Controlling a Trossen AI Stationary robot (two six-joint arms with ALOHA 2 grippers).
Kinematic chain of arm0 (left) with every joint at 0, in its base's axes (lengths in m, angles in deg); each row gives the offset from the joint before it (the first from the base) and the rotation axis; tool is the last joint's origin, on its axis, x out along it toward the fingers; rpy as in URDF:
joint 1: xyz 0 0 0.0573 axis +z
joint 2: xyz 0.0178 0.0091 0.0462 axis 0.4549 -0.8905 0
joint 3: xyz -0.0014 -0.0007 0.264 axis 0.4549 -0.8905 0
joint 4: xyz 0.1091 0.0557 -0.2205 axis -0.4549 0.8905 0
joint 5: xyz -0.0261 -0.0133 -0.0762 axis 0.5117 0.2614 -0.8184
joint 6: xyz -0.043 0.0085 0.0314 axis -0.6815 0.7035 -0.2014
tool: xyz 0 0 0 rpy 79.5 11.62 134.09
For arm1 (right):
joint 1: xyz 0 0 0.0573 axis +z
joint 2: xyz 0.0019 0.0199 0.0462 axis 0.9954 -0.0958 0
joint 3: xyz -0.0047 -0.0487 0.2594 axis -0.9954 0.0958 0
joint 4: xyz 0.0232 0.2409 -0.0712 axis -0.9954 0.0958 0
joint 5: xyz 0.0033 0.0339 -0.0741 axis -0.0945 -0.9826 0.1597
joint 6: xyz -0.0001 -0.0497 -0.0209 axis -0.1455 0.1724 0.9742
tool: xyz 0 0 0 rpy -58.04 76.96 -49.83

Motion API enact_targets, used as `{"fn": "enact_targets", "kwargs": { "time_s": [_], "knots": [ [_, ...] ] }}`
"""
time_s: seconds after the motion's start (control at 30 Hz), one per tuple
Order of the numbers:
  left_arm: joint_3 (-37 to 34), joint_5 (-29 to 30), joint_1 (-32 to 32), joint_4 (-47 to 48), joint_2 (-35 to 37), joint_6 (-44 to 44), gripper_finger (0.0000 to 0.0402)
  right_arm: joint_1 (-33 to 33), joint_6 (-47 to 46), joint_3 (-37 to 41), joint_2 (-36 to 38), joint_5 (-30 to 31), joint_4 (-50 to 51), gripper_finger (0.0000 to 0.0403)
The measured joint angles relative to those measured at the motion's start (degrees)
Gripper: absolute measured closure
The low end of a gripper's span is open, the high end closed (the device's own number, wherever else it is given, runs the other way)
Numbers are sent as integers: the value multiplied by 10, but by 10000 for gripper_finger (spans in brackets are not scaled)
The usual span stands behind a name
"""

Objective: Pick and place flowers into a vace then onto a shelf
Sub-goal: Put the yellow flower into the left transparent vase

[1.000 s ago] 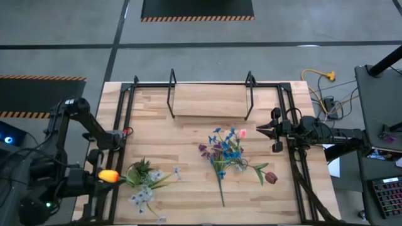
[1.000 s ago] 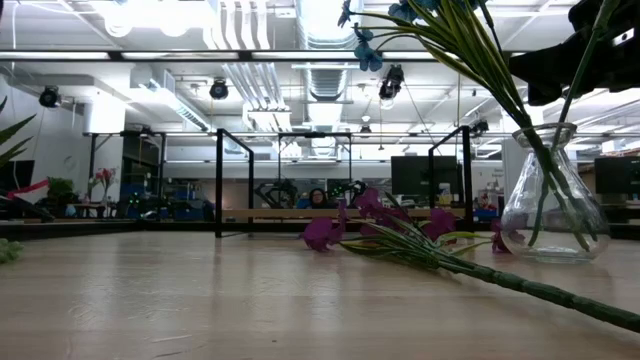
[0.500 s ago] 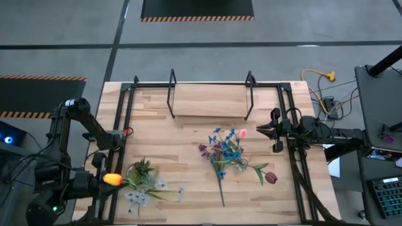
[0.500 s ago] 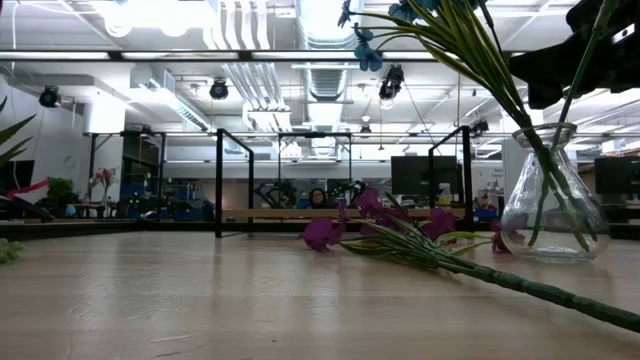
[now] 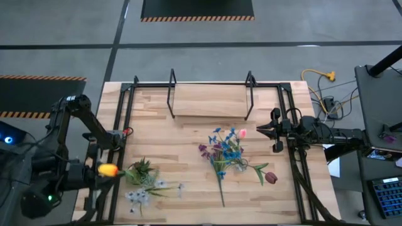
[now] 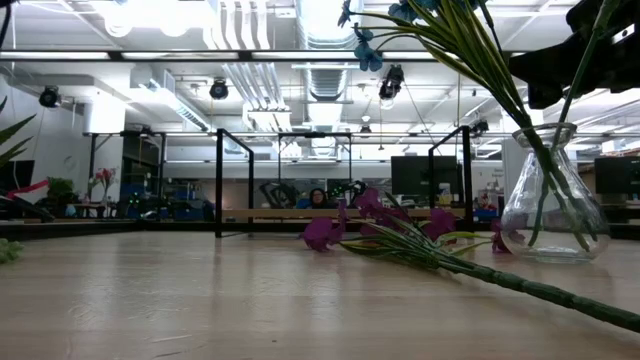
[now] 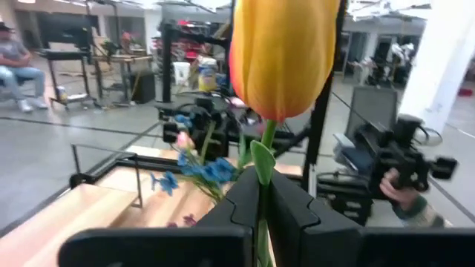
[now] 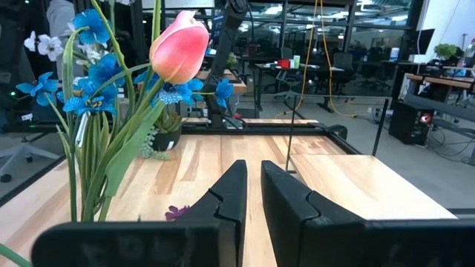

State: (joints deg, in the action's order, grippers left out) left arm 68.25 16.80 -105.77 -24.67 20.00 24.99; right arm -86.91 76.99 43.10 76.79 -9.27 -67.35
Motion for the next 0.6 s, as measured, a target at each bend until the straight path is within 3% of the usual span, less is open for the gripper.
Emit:
{"fn": "enact_targets", "kwargs": {
  "time_s": [0.37, 0.6],
  "knots": [
    [-14, 3, 3, 1, 11, -5, 401, 0, 0, 0, 0, 0, 11, 369],
    [-56, -33, 3, 1, 11, -41, 401, 0, -4, 0, 0, 0, 11, 369]
  ]
}}
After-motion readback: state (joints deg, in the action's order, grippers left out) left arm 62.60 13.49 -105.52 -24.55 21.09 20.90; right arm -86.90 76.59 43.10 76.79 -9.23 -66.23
